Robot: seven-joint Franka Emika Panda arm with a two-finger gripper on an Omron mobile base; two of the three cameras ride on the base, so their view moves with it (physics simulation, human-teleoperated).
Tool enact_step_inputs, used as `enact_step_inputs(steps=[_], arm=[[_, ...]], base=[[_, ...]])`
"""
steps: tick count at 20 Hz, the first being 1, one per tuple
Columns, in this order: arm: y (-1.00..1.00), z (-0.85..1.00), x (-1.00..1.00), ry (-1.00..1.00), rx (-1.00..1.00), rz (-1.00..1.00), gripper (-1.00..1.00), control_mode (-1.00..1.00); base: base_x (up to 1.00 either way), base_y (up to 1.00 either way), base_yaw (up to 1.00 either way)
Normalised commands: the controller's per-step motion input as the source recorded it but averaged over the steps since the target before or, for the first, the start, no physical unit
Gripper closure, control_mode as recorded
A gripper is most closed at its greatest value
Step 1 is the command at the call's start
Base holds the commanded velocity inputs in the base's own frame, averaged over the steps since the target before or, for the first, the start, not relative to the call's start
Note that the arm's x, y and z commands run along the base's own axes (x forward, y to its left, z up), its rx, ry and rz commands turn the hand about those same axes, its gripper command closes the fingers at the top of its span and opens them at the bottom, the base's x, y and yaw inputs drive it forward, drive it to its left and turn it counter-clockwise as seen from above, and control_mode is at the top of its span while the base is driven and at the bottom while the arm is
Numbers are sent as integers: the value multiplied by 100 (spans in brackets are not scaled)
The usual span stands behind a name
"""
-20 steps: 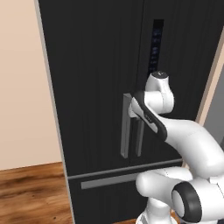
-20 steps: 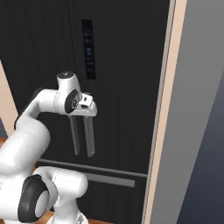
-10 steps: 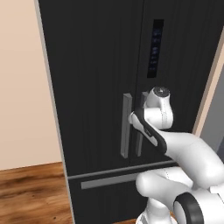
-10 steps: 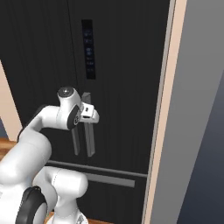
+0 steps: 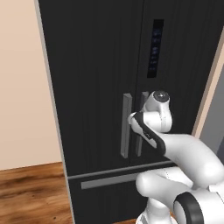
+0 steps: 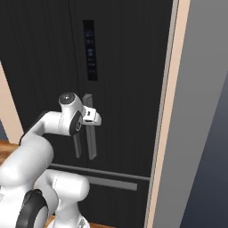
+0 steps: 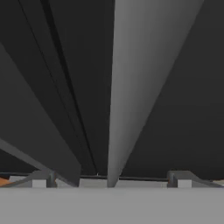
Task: Retrieve a lemon from the fridge and place it on the cutting board with the fish.
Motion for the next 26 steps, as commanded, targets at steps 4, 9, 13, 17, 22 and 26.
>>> enact_step_inputs(steps=[4, 9, 13, 17, 22, 26], arm=[[-7, 0, 40, 0, 0, 2, -100, -100], [-11, 0, 38, 0, 0, 3, -100, -100], [-5, -10, 28, -1, 0, 1, -100, -100], [-1, -9, 40, -6, 0, 0, -100, -100], [-5, -15, 63, -11, 0, 0, -100, -100], [-9, -5, 76, -1, 0, 1, 100, -100]], base=[[0, 0, 0], [0, 0, 0], [0, 0, 0], [0, 0, 0], [0, 0, 0], [0, 0, 0]])
